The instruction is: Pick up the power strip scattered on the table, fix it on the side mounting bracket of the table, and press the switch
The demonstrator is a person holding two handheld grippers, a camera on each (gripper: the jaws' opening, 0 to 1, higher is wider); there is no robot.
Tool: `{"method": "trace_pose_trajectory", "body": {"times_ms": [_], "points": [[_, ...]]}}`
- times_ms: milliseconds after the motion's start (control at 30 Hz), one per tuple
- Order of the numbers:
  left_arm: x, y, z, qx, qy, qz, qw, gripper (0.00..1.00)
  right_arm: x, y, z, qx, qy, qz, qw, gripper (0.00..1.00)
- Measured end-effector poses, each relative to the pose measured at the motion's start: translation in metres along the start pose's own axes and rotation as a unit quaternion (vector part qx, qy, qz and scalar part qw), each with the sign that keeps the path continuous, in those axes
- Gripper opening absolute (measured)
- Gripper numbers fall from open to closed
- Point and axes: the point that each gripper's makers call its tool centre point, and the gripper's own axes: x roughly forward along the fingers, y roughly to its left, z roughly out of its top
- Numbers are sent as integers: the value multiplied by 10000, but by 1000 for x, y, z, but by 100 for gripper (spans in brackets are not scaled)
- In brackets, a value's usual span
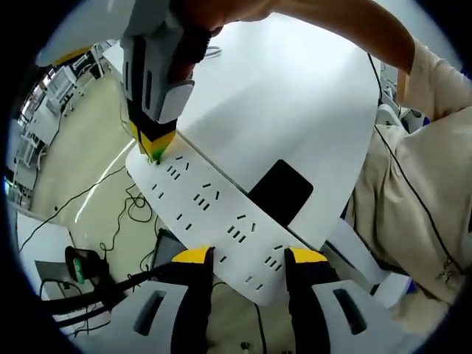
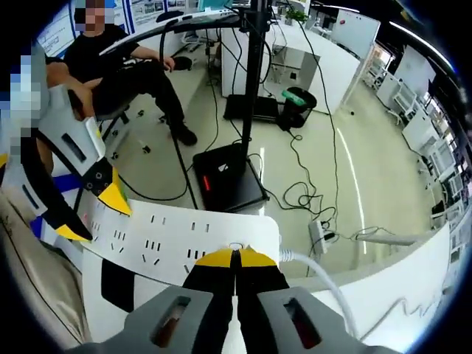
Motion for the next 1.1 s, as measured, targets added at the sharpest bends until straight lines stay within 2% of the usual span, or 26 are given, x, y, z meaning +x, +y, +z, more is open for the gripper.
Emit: {"method": "trace_pose_trajectory", "body": {"times_ms": [400, 567, 900, 1100], "points": [[1, 1, 1, 13, 76, -12, 10000, 44, -2, 7, -5, -71, 74, -61, 9999, 0], [1, 1, 1, -6, 69, -2, 10000, 43, -4, 7, -7, -12, -12, -14, 10000, 0], [1, 1, 1, -3, 129, 16, 9999, 43, -5, 4, -3, -257, 12, -87, 9996, 0], [1, 1, 1, -12, 92, 18, 10000, 43, -5, 3, -3, -234, -8, -96, 9997, 0]]}}
